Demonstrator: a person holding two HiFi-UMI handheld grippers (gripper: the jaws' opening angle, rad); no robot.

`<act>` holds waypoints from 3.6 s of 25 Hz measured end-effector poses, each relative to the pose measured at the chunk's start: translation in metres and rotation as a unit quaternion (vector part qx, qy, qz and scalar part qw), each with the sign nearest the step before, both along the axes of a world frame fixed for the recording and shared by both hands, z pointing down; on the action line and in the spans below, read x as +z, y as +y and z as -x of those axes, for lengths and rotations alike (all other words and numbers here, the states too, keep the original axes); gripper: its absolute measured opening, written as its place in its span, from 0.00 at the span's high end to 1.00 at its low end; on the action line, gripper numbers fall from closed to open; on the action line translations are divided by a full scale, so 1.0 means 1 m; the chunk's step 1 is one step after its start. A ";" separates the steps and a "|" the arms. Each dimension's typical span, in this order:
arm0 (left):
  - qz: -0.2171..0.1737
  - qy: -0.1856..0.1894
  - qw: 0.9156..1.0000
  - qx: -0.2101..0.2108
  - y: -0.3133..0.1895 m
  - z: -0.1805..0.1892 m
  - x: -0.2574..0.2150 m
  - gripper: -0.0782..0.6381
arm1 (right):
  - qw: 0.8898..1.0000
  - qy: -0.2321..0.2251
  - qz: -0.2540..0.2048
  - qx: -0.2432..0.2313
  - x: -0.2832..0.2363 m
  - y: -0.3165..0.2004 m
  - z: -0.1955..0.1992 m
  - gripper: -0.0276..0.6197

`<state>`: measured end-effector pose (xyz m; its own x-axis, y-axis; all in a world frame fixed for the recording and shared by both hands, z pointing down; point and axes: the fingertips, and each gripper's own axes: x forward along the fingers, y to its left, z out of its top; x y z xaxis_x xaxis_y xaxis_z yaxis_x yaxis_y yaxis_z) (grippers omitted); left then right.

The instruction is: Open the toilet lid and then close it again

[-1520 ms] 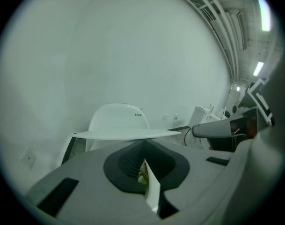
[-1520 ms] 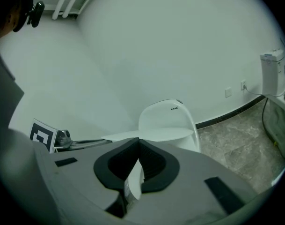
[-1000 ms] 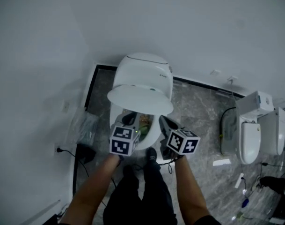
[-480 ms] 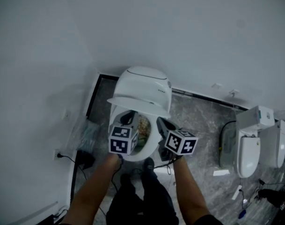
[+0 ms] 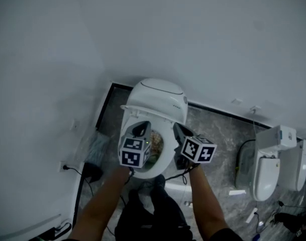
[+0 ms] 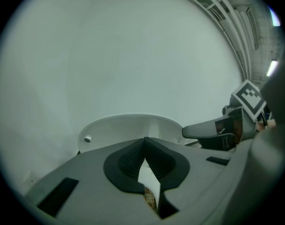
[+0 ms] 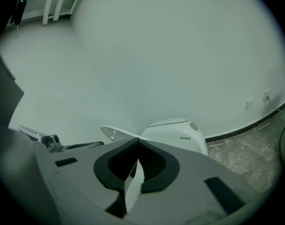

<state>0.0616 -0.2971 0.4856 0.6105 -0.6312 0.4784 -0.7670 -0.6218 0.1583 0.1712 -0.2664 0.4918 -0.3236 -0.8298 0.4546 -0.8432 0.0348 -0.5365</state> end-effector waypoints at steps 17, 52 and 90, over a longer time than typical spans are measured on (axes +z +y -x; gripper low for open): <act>0.022 -0.018 0.999 -0.025 -0.007 -0.012 0.001 0.88 | 1.000 0.024 0.002 0.013 -0.009 -0.073 -0.048 0.94; 0.009 -0.022 0.999 -0.030 -0.004 -0.021 -0.028 0.88 | 0.999 0.040 -0.030 0.009 -0.035 -0.077 -0.093 0.94; -0.042 0.006 0.998 -0.044 0.072 0.024 -0.094 0.88 | 0.964 0.208 -0.153 -0.062 -0.127 0.002 -0.041 0.94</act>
<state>0.0380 -0.2247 0.3919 0.5566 -0.7197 0.4149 -0.8173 -0.5639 0.1183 0.2122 -0.2648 0.3646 -0.2705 -0.9125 0.3070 -0.9626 0.2512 -0.1016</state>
